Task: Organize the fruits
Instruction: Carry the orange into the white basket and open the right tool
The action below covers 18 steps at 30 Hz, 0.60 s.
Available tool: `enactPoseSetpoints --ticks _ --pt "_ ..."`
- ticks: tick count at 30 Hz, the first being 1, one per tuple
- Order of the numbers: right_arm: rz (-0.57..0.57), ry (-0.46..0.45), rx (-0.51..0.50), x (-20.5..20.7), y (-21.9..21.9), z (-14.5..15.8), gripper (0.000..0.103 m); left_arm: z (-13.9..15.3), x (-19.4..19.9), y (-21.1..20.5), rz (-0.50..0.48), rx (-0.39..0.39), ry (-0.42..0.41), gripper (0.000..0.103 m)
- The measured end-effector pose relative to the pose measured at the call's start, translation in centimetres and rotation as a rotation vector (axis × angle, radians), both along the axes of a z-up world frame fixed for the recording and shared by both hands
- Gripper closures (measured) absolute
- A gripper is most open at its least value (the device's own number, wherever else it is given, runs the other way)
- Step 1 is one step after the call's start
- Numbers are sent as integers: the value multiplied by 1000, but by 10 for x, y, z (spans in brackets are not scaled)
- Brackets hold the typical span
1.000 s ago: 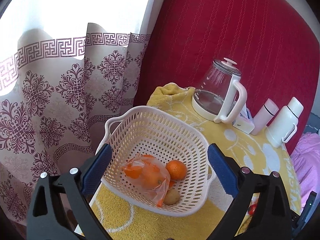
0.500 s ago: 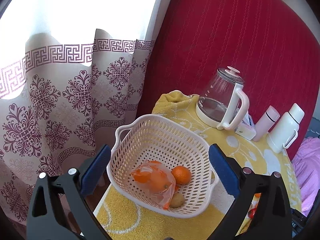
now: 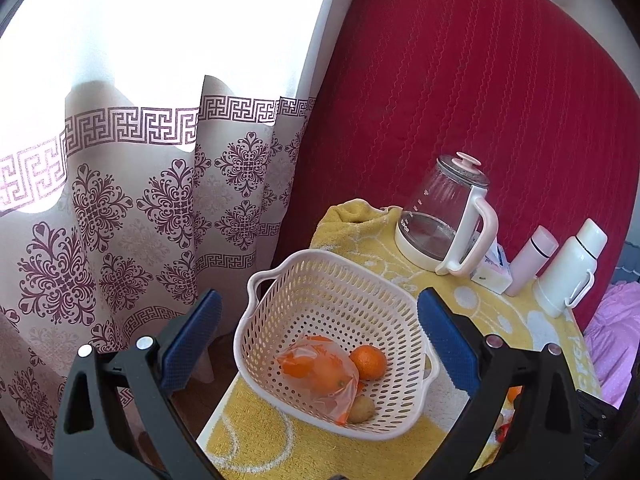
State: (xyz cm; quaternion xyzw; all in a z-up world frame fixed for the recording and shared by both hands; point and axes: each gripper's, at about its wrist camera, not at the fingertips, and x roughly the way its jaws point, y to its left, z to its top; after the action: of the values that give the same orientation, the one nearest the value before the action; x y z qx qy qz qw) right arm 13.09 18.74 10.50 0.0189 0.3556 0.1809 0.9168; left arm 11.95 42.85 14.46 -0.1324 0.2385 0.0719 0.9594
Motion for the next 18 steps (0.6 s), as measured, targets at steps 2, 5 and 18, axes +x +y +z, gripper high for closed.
enactPoseSetpoints --ticks 2,5,18 --pt "40 -3 -4 7 23 3 65 2 -1 1 1 2 -5 3" --pt "97 3 -1 15 54 5 66 3 -2 5 9 -4 -12 3" --pt "164 70 71 50 109 -2 59 3 -1 15 22 -20 -11 3"
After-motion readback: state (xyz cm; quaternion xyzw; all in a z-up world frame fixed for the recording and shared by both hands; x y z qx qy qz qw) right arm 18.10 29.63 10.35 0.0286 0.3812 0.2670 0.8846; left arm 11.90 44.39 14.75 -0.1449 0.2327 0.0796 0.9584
